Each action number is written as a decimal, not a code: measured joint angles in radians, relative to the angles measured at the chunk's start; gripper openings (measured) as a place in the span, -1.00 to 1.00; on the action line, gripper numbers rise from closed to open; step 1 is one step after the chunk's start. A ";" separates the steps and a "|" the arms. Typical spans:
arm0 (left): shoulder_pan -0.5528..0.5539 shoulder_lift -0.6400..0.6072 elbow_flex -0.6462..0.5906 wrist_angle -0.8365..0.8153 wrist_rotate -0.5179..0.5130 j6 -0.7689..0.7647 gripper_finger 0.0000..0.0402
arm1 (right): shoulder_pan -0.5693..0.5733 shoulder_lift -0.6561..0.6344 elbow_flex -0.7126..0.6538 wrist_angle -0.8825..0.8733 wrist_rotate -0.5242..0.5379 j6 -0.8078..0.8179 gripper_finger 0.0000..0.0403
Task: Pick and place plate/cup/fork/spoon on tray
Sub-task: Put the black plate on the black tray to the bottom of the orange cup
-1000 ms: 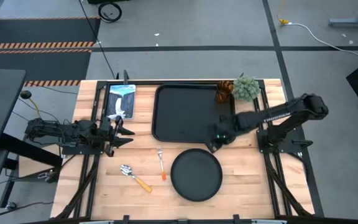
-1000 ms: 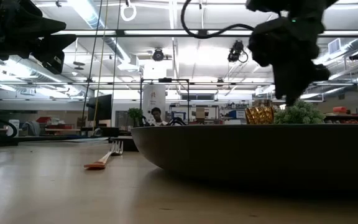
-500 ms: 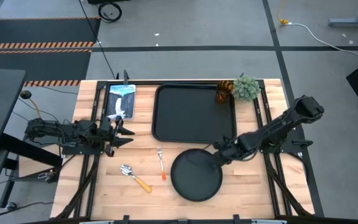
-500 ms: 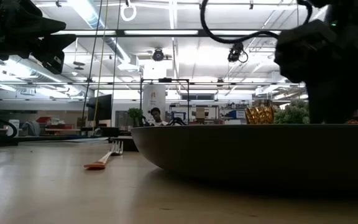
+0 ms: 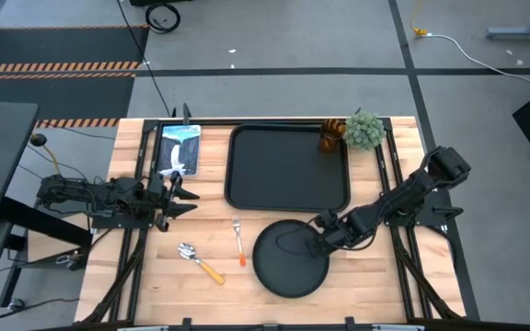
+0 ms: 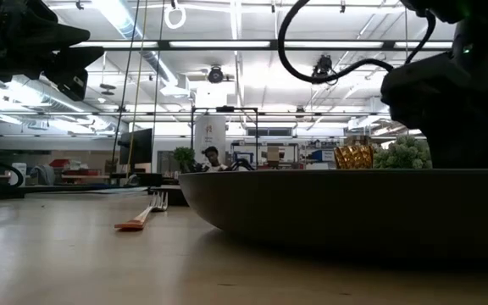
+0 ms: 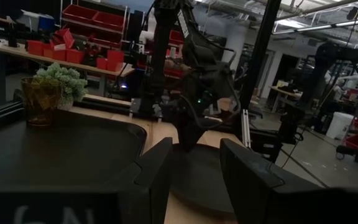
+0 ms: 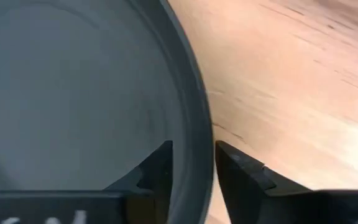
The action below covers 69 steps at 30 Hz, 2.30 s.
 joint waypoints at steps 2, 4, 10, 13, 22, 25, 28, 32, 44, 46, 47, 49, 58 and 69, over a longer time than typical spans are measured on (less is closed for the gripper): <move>0.000 0.000 0.000 0.000 0.000 0.000 -0.29 | 0.000 -0.003 0.000 0.000 -0.002 0.000 -0.50; 0.000 0.000 0.000 0.000 0.000 0.000 -0.29 | 0.000 -0.004 0.000 -0.004 -0.002 0.007 -0.64; 0.000 0.000 0.000 0.000 0.000 0.000 -0.29 | -0.010 -0.017 0.002 -0.038 -0.002 0.000 -0.94; 0.000 0.000 0.000 0.000 0.000 0.000 -0.29 | -0.022 -0.068 0.001 -0.094 -0.002 0.003 -0.92; 0.000 0.000 0.000 0.000 0.000 0.000 -0.29 | -0.059 -0.348 0.001 -0.336 0.082 0.049 -0.95; 0.000 0.000 0.000 0.000 0.000 0.000 -0.29 | -0.108 -0.432 0.000 -0.478 0.098 0.063 -0.95; 0.000 0.000 0.000 0.000 0.000 0.000 -0.29 | -0.181 -0.514 0.000 -0.600 0.123 0.056 -0.96; 0.000 0.000 0.000 0.000 0.000 0.000 -0.29 | -0.316 -0.610 0.000 -0.719 0.140 0.008 -0.96; 0.000 0.000 0.000 0.000 0.000 0.000 -0.29 | -0.755 -0.668 -0.120 -0.570 0.010 -0.334 -0.96; 0.000 0.000 0.000 0.000 0.000 0.000 -0.29 | -0.807 -0.668 -0.154 -0.493 -0.003 -0.374 -0.95; 0.000 0.000 0.000 0.000 0.000 0.000 -0.29 | -0.830 -0.668 -0.168 -0.461 -0.014 -0.389 -0.94; 0.000 0.000 0.000 0.000 0.000 0.000 -0.29 | -0.870 -0.668 -0.198 -0.405 -0.041 -0.417 -0.94; 0.000 0.000 0.000 0.000 0.000 0.000 -0.29 | -0.954 -0.614 -0.303 -0.155 -0.114 -0.447 -0.94; 0.000 0.000 0.000 0.000 0.000 0.000 -0.29 | -0.996 -0.495 -0.306 -0.121 -0.117 -0.478 -0.80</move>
